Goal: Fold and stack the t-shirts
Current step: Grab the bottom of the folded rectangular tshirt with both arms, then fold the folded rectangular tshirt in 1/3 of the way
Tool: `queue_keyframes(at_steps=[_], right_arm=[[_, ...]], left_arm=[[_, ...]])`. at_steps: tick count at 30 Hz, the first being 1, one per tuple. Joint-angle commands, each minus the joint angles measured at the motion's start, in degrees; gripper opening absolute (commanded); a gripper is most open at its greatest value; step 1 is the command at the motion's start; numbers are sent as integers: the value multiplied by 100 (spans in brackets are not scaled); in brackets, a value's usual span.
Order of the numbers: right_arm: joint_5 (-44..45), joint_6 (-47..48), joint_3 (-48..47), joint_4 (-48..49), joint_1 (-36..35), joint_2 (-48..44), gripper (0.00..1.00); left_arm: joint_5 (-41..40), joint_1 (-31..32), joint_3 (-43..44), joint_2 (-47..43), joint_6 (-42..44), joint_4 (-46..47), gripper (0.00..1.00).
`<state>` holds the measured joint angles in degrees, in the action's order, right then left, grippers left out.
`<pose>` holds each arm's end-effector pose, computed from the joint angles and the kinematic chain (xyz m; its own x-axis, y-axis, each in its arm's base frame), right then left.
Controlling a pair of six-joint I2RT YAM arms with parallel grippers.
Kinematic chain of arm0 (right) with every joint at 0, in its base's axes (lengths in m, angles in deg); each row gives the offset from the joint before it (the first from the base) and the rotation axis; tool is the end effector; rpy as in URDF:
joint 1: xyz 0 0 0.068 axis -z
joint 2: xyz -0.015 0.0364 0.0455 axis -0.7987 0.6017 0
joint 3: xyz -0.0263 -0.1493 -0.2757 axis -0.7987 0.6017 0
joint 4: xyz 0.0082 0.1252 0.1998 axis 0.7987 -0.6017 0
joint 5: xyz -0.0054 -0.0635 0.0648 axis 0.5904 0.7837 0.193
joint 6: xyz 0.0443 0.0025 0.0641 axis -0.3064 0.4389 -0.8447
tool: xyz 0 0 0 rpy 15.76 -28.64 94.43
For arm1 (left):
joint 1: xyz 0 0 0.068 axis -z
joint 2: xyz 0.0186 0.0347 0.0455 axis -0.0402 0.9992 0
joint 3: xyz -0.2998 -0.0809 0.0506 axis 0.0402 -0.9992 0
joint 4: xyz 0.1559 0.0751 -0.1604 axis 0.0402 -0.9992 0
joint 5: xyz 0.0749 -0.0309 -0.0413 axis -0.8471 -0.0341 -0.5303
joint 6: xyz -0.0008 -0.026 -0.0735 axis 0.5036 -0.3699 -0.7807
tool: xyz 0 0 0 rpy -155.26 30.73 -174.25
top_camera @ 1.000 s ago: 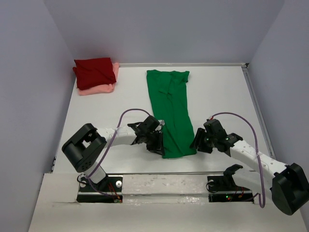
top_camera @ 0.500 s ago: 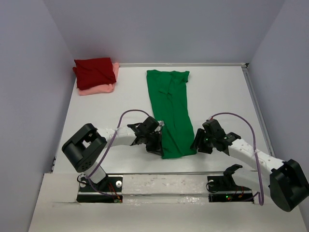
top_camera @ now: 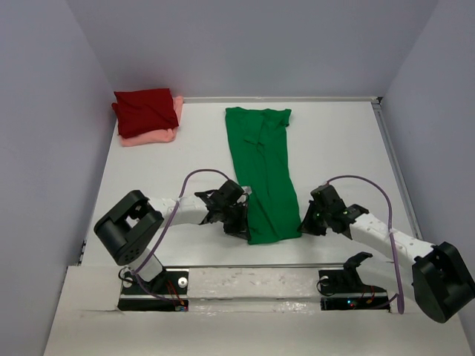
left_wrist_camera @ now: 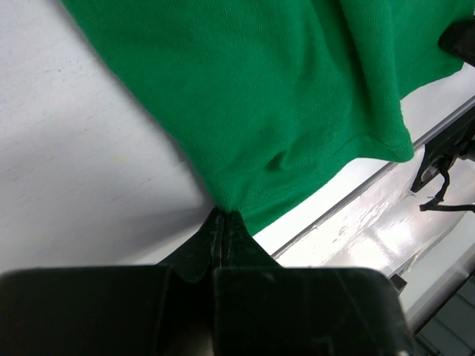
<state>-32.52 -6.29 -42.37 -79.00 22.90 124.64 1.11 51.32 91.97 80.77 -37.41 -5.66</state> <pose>0.1304 0.0782 0.1823 -0.8827 0.3562 -0.3066 0.2233 0.8918 0.3934 0.1700 -0.2370 0.1871 -0.9495 0.1863 -0.2524 0.3084 0.7018 -0.6422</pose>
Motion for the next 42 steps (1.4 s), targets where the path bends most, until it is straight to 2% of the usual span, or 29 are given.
queue_keyframes(at_steps=[1, 8, 14, 21, 29, 42], right_arm=[[97, -148, 97, 267, -57, -70, 8], [53, -192, 71, 276, -118, -166, 1], [202, -341, -122, -189, -460, -447, 0], [1202, -1043, -359, -1209, -1505, -1054, 0], [1793, -1457, -587, -1693, -2034, -1336, 0], [2373, -1835, -1054, -2061, -2605, -826, 0]], left_arm=[[100, -15, -120, -272, 19, 28, 0], [-76, -15, -208, -631, -77, -77, 0], [-190, 38, -445, -1246, -288, -314, 0], [-550, 302, -700, -2125, -736, -832, 0], [-753, 416, -1078, -2934, -1123, -1088, 0], [-718, 451, -1157, -2848, -1141, -1106, 0]])
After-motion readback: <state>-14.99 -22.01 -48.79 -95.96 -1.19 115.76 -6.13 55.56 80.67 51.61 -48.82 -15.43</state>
